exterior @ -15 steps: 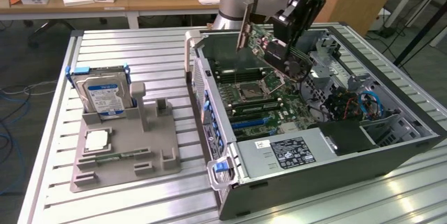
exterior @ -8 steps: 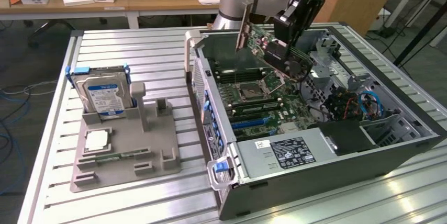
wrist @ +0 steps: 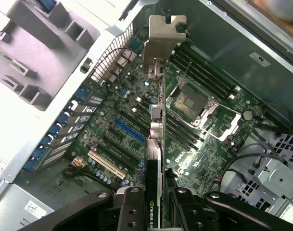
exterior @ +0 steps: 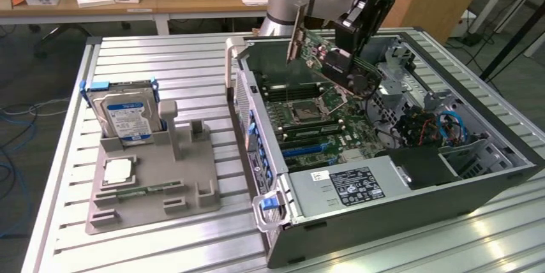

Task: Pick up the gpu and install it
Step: 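Insert the gpu into the slot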

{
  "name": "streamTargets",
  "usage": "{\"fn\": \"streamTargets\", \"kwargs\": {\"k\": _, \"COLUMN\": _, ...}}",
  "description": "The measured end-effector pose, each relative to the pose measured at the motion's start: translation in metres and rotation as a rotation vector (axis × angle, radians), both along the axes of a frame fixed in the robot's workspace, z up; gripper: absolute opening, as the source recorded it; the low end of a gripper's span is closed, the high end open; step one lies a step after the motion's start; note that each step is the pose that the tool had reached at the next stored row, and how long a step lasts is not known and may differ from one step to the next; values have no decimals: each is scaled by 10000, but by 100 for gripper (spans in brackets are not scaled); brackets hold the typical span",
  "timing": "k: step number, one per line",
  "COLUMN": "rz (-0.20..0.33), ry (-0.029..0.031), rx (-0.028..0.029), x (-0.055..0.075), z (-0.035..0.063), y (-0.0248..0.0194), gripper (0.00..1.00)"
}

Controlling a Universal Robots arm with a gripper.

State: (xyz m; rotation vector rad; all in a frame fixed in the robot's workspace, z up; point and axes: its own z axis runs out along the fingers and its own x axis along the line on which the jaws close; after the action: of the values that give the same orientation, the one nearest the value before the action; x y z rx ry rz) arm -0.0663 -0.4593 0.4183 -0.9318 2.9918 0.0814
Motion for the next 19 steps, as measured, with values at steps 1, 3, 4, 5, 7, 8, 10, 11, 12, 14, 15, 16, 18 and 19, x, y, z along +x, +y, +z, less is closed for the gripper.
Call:
{"fn": "streamTargets", "kwargs": {"k": 1, "rz": 41, "ry": 0, "rx": 0, "x": 0, "z": 0, "y": 0, "gripper": 26}}
{"fn": "streamTargets", "kwargs": {"k": 3, "rz": 121, "ry": 0, "rx": 0, "x": 1, "z": 0, "y": 0, "gripper": 26}}
{"fn": "streamTargets", "kwargs": {"k": 4, "rz": 164, "ry": 0, "rx": 0, "x": 1, "z": 0, "y": 0, "gripper": 26}}
{"fn": "streamTargets", "kwargs": {"k": 5, "rz": 204, "ry": 0, "rx": 1, "x": 1, "z": 0, "y": 0, "gripper": 26}}
{"fn": "streamTargets", "kwargs": {"k": 7, "rz": 284, "ry": 0, "rx": 0, "x": 2, "z": 0, "y": 0, "gripper": 26}}
{"fn": "streamTargets", "kwargs": {"k": 8, "rz": 325, "ry": 0, "rx": 0, "x": 2, "z": 0, "y": 0, "gripper": 26}}
{"fn": "streamTargets", "kwargs": {"k": 10, "rz": 408, "ry": 0, "rx": 0, "x": 3, "z": 0, "y": 0, "gripper": 26}}
{"fn": "streamTargets", "kwargs": {"k": 11, "rz": 447, "ry": 0, "rx": 0, "x": 3, "z": 0, "y": 0, "gripper": 26}}
{"fn": "streamTargets", "kwargs": {"k": 12, "rz": 488, "ry": -1, "rx": 0, "x": 3, "z": 0, "y": 0, "gripper": 26}}
{"fn": "streamTargets", "kwargs": {"k": 14, "rz": 572, "ry": -1, "rx": 0, "x": 4, "z": 0, "y": 0, "gripper": 26}}
{"fn": "streamTargets", "kwargs": {"k": 15, "rz": 617, "ry": 0, "rx": 0, "x": 4, "z": 0, "y": 0, "gripper": 26}}
{"fn": "streamTargets", "kwargs": {"k": 16, "rz": 663, "ry": 0, "rx": 0, "x": 5, "z": 0, "y": 0, "gripper": 26}}
{"fn": "streamTargets", "kwargs": {"k": 18, "rz": 770, "ry": 0, "rx": 1, "x": 5, "z": 0, "y": 0, "gripper": 26}}
{"fn": "streamTargets", "kwargs": {"k": 19, "rz": 826, "ry": 0, "rx": 0, "x": 6, "z": 0, "y": 0, "gripper": 26}}
